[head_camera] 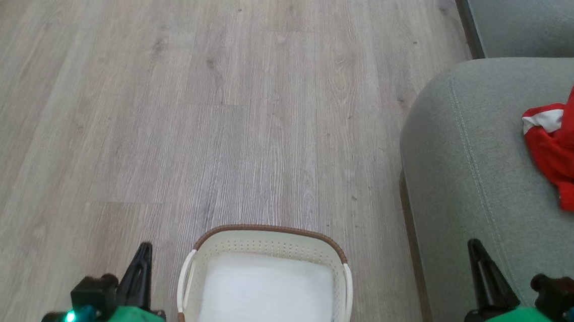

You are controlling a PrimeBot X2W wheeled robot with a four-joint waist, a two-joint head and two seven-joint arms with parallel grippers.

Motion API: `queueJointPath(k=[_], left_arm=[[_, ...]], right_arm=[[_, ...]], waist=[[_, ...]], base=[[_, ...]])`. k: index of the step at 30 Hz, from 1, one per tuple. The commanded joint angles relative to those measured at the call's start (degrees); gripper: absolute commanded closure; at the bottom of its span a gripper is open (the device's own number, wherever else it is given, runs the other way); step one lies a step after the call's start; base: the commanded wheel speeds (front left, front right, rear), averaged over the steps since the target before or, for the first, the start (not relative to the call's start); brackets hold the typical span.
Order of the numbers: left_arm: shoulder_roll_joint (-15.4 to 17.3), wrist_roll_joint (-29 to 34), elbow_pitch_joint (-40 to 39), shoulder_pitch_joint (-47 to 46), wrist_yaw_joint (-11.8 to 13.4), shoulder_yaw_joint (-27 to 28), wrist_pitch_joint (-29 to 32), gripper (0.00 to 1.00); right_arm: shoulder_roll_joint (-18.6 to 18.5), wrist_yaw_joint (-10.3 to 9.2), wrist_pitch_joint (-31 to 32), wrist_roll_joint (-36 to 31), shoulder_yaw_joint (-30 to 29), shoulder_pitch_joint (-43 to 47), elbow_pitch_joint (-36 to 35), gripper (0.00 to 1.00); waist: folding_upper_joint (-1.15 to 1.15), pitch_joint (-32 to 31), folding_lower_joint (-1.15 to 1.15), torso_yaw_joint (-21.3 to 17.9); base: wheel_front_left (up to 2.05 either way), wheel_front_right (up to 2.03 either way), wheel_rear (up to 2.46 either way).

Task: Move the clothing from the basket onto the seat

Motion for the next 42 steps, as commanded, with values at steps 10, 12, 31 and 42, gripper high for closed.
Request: queueJointPath(k=[10, 12, 31, 42], left_arm=[[0.0, -7.7, -1.1, -1.8, -0.9, 1.3, 1.8, 1.00], [0.0, -9.0, -1.1, -2.0, -1.1, 1.6, 2.1, 1.00], [0.1, -20.9, -1.0, -3.5, -2.5, 3.7, 5.0, 1.00], [0.1, -28.1, -0.9, -4.4, -3.4, 5.0, 6.8, 1.00]], right_arm=[[0.5, 0.00, 1.6, 6.3, -1.4, -1.5, -0.9, 1.00], [0.7, 0.00, 1.9, 7.3, -1.6, -1.6, -0.9, 1.00], [2.1, -0.01, 4.7, 17.0, -3.3, -2.9, -0.4, 1.00], [3.1, -0.01, 6.4, 22.8, -4.4, -3.7, -0.1, 1.00]], waist=[[0.00, 0.1, 0.00, 0.0], [0.00, 0.1, 0.00, 0.0], [0.00, 0.2, 0.00, 0.1], [0.00, 0.3, 0.00, 0.1]], base=[[0.00, 0.00, 0.00], [0.00, 0.00, 0.00], [0.00, 0.00, 0.00], [0.00, 0.00, 0.00]])
